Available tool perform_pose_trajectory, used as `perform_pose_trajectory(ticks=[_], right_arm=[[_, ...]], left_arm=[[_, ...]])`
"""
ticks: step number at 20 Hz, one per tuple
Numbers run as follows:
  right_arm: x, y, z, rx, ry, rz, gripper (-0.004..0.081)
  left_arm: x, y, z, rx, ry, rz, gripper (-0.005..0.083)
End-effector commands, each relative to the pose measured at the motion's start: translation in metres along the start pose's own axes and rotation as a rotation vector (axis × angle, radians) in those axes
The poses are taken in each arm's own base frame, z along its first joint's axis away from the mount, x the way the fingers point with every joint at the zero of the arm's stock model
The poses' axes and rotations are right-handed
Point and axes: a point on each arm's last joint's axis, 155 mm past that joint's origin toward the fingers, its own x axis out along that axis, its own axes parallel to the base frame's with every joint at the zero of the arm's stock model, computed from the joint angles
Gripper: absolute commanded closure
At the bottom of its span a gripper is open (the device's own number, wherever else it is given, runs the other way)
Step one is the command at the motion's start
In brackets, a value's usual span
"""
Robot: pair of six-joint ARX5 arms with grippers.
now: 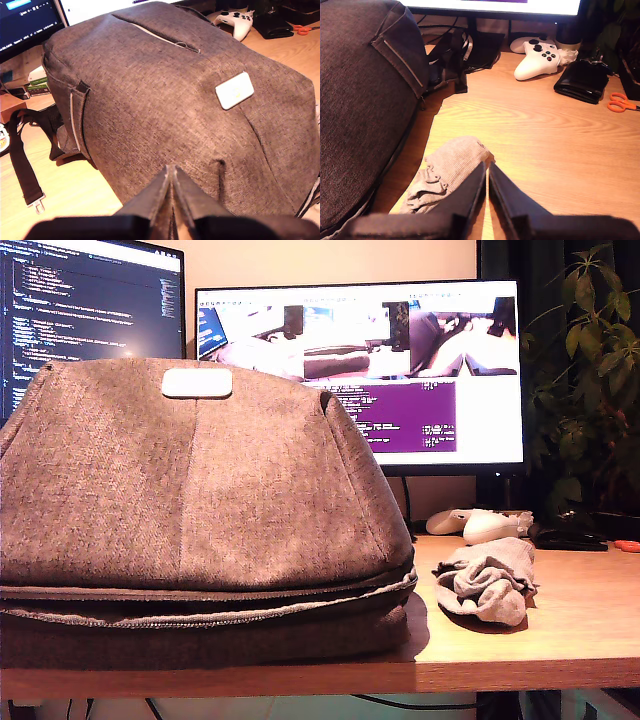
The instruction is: Pack the pair of socks inside the grey Google backpack
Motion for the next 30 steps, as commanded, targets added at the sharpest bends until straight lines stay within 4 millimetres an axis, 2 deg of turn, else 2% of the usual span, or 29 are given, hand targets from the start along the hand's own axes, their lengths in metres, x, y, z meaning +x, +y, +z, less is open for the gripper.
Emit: perform_pose_trajectory(ticks=[1,9,12,15,18,21,23,25,26,30], right_arm=[[-0.008,0.002,-0.006,0.0,0.059,0.009,0.0781],[-0.008,0.003,-0.008,-0.01,0.07,0.018,0.0781],[-0.008,0.028,-0.014,-0.074,0.092,0.158,0.0782],[-0.009,0.058,-0.018,-0.098,0.127,0.306,0.0781],[-0.01,0.083,-0.018,-0.149,0.132,0.417,0.0765],[-0.012,0.112,-0.017,-0.242,0.108,0.534,0.0703],[-0.012,0.134,-0.007,-0.286,0.055,0.599,0.0555],[-0.008,0.153,0.008,-0.349,-0.028,0.643,0.035],[-0.005,0.164,0.012,-0.373,-0.057,0.665,0.0292],[0.017,0.186,0.021,-0.392,-0.077,0.689,0.027]], left_arm=[[0.003,0.001,0.011,-0.045,-0.051,0.0,0.0797],[0.003,0.002,0.011,-0.044,-0.05,0.003,0.0797],[0.009,-0.002,0.005,-0.039,-0.016,-0.022,0.0797],[0.016,-0.026,-0.007,-0.016,0.052,-0.149,0.0797],[0.018,-0.053,-0.011,0.06,0.072,-0.277,0.0797],[0.014,-0.074,-0.012,0.124,0.066,-0.359,0.0797],[0.012,-0.08,-0.014,0.158,0.065,-0.385,0.0797],[0.012,-0.081,-0.014,0.157,0.067,-0.385,0.0797],[0.013,-0.081,-0.014,0.157,0.067,-0.381,0.0797],[0.013,-0.08,-0.015,0.156,0.072,-0.377,0.0797]])
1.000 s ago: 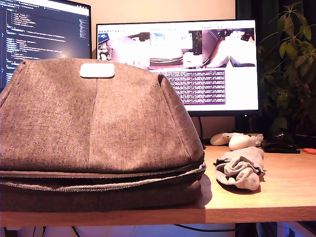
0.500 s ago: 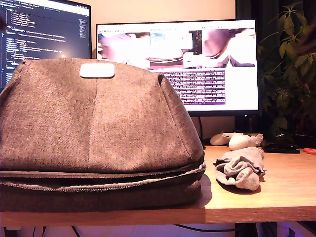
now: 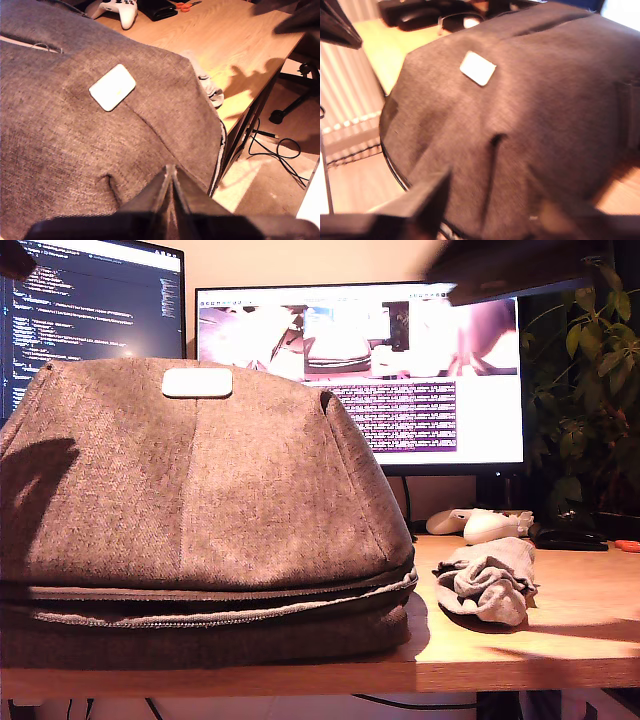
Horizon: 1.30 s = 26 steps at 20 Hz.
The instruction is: Pack the pair of socks inside the grey Google backpack
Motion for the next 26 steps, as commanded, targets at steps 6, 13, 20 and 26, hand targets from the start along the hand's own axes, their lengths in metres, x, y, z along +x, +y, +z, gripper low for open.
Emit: perform_pose_trajectory(ticks=[6,13,20,26], right_arm=[[0.041,-0.015,0.015,0.009,0.053,0.011,0.0166],[0.071,-0.013,0.003,-0.007,0.116,0.038,0.0151],[0.09,-0.021,-0.016,-0.004,0.161,0.011,0.0156],[0.094,-0.02,-0.022,0.01,0.175,0.019,0.0633]], left_arm=[[0.0,0.001,-0.004,-0.008,0.011,0.005,0.0797],[0.0,0.001,-0.004,-0.024,0.011,0.005,0.0797],[0.0,0.001,-0.004,-0.031,0.011,0.006,0.0797],[0.0,0.001,-0.004,-0.031,0.011,0.006,0.0797]])
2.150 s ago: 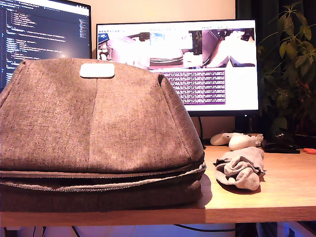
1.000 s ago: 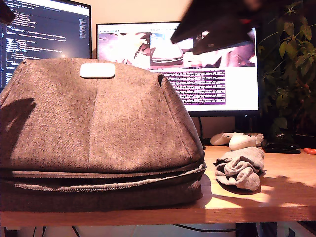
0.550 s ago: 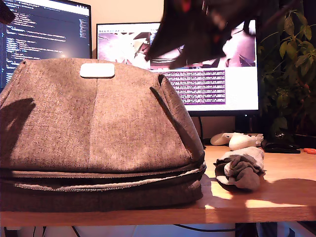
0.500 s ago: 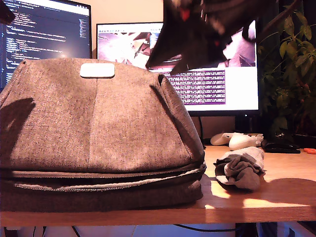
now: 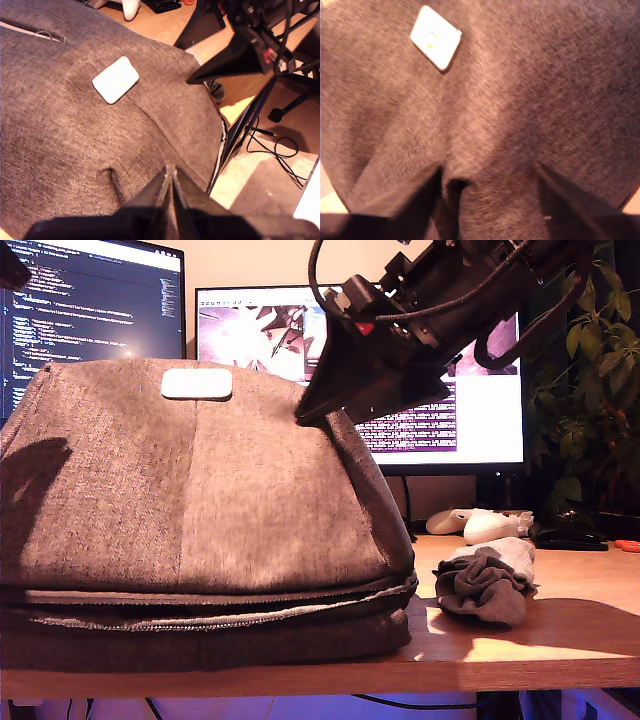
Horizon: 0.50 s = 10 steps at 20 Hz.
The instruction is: Pack the pair of socks inside the grey Google backpack
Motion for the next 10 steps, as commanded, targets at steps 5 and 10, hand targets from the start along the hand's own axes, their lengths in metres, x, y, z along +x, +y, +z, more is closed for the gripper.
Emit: perform_pose_trajectory(ticks=[5,10], right_arm=[[0.0,0.007,0.035,-0.011,-0.096,0.019,0.0783],[-0.02,-0.006,0.087,0.003,-0.142,-0.017,0.0783]], left_arm=[[0.0,0.0,-0.002,-0.011,0.003,0.0,0.0797],[-0.002,-0.006,-0.014,0.001,0.045,-0.002,0.0797]])
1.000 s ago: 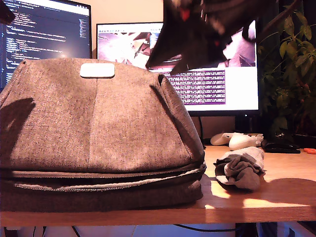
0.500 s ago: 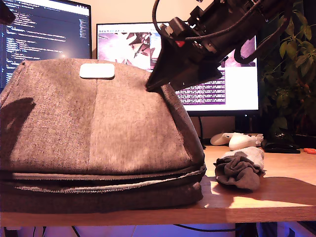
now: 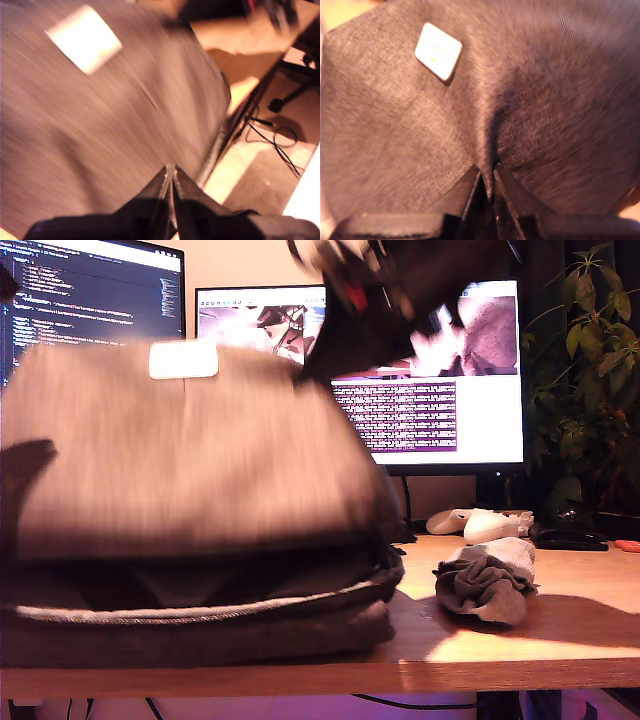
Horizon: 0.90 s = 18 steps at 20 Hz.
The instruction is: Pack the pair of socks inside the grey Google backpack
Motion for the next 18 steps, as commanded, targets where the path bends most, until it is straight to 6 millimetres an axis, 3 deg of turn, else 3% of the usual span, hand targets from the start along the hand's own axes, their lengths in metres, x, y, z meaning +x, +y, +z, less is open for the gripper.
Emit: perform_pose_trajectory(ticks=[1,7,14,18], right_arm=[[-0.011,-0.001,0.041,-0.028,-0.09,-0.006,0.0783],[-0.026,-0.009,0.082,-0.045,-0.161,-0.042,0.0783],[-0.027,-0.011,0.083,-0.042,-0.151,-0.048,0.0783],[-0.028,-0.011,0.084,-0.043,-0.152,-0.048,0.0783]], left_arm=[[0.0,-0.002,-0.002,0.009,0.004,-0.002,0.0797],[0.002,-0.002,-0.003,0.078,0.017,0.027,0.0796],[-0.002,-0.003,0.019,0.248,-0.039,0.126,0.0795],[0.006,-0.024,0.023,0.298,-0.052,0.063,0.0795]])
